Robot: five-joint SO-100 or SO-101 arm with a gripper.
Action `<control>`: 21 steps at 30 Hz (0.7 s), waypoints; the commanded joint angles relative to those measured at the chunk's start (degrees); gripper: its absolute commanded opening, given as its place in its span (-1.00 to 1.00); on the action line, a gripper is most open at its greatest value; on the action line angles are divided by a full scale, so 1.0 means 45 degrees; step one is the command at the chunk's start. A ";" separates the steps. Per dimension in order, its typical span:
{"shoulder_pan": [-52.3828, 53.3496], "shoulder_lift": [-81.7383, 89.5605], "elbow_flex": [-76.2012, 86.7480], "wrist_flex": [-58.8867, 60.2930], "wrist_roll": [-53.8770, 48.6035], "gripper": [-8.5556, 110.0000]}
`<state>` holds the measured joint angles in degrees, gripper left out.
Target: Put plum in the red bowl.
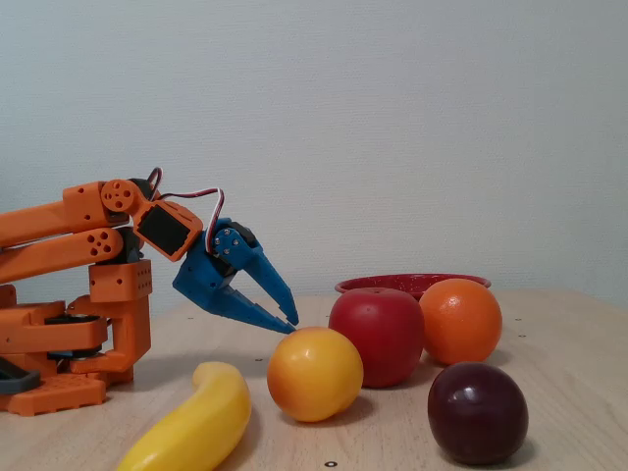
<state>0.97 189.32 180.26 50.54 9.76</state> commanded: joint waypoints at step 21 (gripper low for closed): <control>0.1602 -0.5527 -0.5469 0.0352 -0.3223 -0.86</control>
<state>7.29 165.85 162.69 50.62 -2.64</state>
